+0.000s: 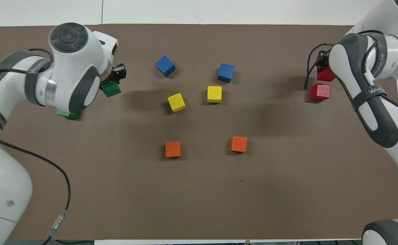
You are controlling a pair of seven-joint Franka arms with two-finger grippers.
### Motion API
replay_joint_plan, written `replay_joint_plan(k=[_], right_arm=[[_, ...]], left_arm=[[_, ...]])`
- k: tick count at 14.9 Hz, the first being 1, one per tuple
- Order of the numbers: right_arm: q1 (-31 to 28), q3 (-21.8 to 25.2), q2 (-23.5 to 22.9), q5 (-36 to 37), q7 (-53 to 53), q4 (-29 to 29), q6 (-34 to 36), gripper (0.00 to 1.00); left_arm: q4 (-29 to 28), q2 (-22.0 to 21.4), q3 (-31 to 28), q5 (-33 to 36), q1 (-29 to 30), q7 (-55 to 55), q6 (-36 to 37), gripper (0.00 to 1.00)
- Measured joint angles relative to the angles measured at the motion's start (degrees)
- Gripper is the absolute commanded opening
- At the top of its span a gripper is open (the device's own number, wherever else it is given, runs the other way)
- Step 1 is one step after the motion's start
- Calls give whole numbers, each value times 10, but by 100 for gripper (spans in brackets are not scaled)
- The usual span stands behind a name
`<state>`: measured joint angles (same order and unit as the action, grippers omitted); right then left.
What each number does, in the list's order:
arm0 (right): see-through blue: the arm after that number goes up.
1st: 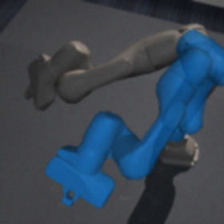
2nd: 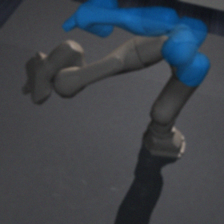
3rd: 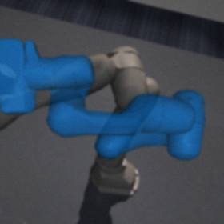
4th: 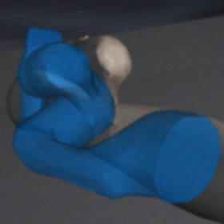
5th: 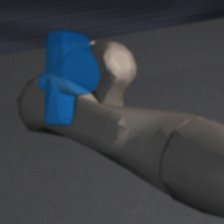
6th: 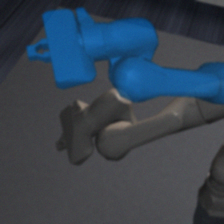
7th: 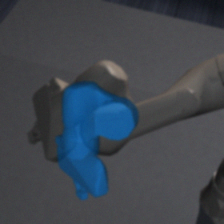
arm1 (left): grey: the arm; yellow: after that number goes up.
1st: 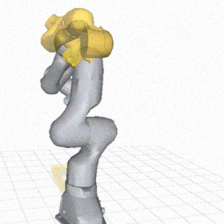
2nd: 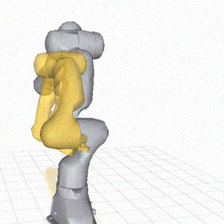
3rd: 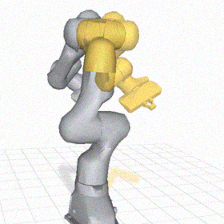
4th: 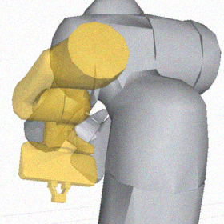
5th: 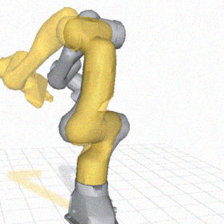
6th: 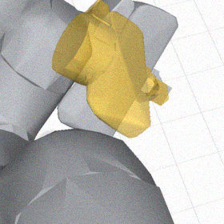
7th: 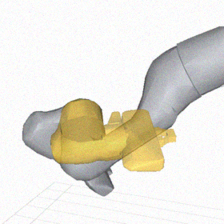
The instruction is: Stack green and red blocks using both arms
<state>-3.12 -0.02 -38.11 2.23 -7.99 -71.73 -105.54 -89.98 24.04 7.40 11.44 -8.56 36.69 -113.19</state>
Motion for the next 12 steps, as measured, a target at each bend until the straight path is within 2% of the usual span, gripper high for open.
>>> replay_joint_plan(k=[2, 5, 7, 12], right_arm=[[0, -1, 10, 0, -10, -9, 9, 0], [1, -1, 19, 0, -21, -25, 9, 0], [2, -1, 26, 0, -23, -46, -1, 0], [4, -1, 37, 0, -27, -74, -15, 0]], left_arm=[[-13, -33, -1, -23, 56, -158, 30, 0], [-46, -46, -2, -49, 127, -343, 26, 0], [-72, -47, -2, -60, 153, -392, -5, 0], [-124, -49, 1, -60, 158, -402, -50, 0]])
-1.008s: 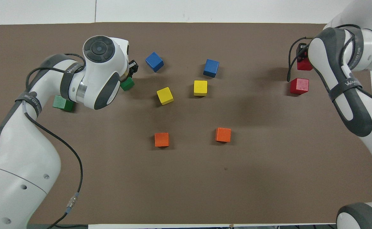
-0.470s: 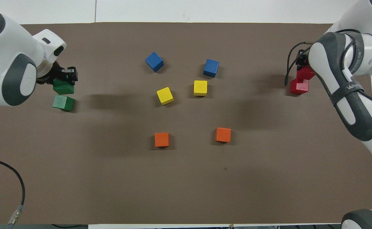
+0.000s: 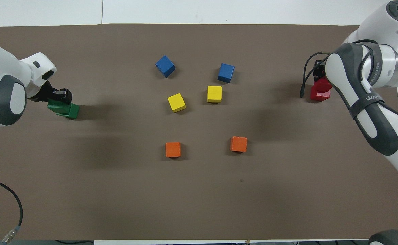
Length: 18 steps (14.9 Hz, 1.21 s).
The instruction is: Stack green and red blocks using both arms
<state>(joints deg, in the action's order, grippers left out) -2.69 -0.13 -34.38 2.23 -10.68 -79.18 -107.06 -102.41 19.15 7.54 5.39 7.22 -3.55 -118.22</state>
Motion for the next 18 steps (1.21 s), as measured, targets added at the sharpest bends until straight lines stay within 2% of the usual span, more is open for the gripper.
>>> replay_joint_plan(k=[6, 8, 12, 18], right_arm=[[0, 0, 14, 0, -1, -20, -5, 0], [0, 0, 23, 0, -1, -37, -25, 0], [-2, 0, 46, 0, -1, -83, -84, 0], [-2, 1, 63, 0, -12, -114, -114, 0]], left_arm=[[-11, -7, -1, 0, 8, -35, -1, 0], [-14, -9, -1, -3, 15, -40, -1, 0], [-16, -9, -1, -52, 18, -68, -4, 0], [-17, -9, -2, -76, 20, -169, -11, 0]])
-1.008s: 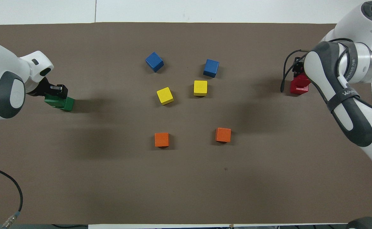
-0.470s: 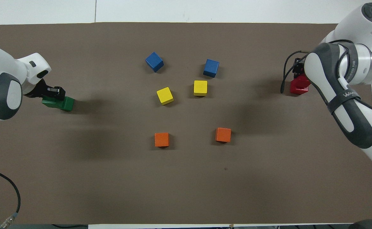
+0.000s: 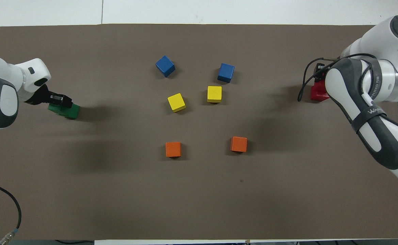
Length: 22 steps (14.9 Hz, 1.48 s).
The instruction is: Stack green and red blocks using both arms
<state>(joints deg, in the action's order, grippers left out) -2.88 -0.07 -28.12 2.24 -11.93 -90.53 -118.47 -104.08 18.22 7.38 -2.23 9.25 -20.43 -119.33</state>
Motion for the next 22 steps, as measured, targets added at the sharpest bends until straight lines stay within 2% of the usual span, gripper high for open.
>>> replay_joint_plan(k=[7, 8, 9, 13, 16, 17, 18, 19, 22], right_arm=[[0, 1, 28, 0, 0, -51, -52, 0], [0, 1, 31, 0, 0, -56, -54, 45], [-1, 1, 33, 0, -1, -60, -57, 99], [-3, 1, 23, 0, -1, -98, -75, 100], [-3, 0, 24, -1, -1, -99, -79, 100], [-3, 0, 24, -1, -1, -99, -79, 100], [-3, 0, 24, -1, -1, -99, -79, 100], [-3, 0, 24, -1, -1, -99, -79, 100], [-2, 0, 24, 1, -1, -98, -77, 100]], left_arm=[[-2, 0, -3, 0, 11, -38, -5, 0], [-2, 0, -3, 0, 11, -38, -6, 0], [-2, 0, -3, 0, 11, -37, -6, 0], [-3, 0, -1, 0, 10, -25, -6, 0], [-4, -1, 1, 0, 10, -20, -7, 0], [-4, -1, 1, 0, 10, -19, -8, 30], [-5, -2, 1, 0, 10, -19, -9, 81], [-6, -2, 1, 0, 10, -19, -10, 100], [-14, -2, 1, 0, 9, -18, -12, 100]])
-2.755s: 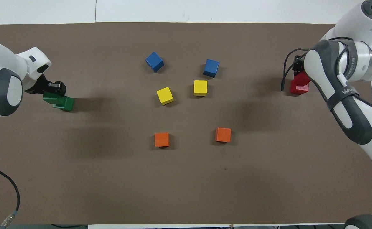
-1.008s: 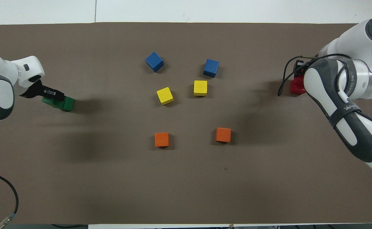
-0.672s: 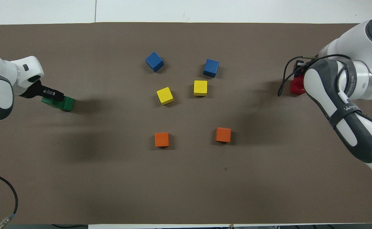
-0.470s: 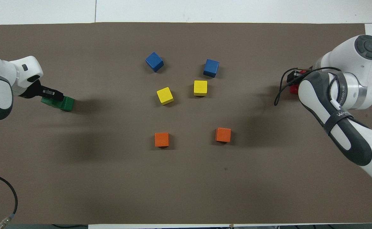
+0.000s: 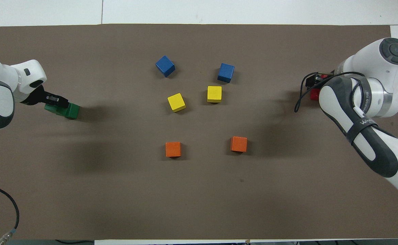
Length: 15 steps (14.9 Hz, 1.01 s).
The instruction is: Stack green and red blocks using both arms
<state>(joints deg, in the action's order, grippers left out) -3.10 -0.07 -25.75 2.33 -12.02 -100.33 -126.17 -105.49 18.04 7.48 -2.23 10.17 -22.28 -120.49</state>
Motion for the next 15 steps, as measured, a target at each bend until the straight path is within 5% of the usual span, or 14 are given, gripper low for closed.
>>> replay_joint_plan(k=[9, 15], right_arm=[[5, -2, 20, 37, 3, 76, 112, 100], [5, -6, 107, 38, 15, 92, 190, 100]], left_arm=[[-3, -34, 0, 0, 0, 2, 0, 100], [24, -115, -3, 0, 1, 27, 96, 100]])
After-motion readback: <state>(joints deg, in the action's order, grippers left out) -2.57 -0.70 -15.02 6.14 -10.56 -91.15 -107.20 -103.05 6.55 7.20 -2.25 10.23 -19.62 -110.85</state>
